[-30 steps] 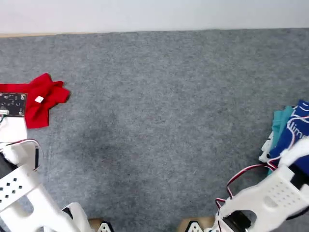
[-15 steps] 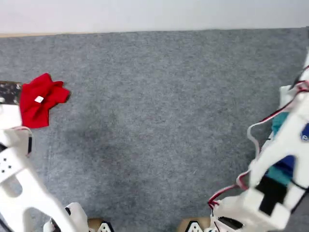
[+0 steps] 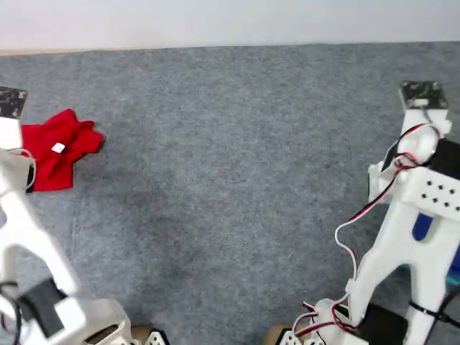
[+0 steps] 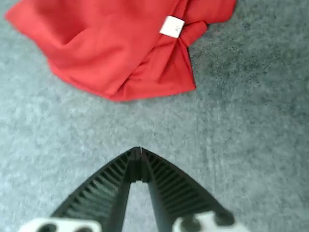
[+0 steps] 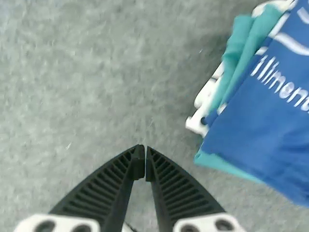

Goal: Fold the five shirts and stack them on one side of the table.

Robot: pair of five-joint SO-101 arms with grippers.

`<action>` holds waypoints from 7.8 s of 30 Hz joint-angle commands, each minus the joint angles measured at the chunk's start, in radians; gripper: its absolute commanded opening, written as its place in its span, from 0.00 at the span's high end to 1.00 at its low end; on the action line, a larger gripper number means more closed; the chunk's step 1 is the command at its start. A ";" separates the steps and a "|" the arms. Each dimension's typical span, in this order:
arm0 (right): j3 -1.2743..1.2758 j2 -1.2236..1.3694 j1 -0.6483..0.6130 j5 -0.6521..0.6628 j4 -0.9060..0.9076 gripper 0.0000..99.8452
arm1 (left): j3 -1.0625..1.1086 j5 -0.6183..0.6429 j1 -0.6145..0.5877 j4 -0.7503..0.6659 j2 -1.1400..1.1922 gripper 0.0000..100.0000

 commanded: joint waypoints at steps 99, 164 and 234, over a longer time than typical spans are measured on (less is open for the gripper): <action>0.249 -0.346 -0.007 0.138 0.041 0.99 | -0.685 0.264 1.290 0.368 -0.008 1.00; 0.321 -0.348 -0.007 0.133 0.042 0.99 | 0.140 0.698 0.939 0.118 -0.158 0.78; 0.321 -0.340 -0.012 0.133 0.041 0.99 | -0.255 0.462 0.756 0.310 -0.176 1.00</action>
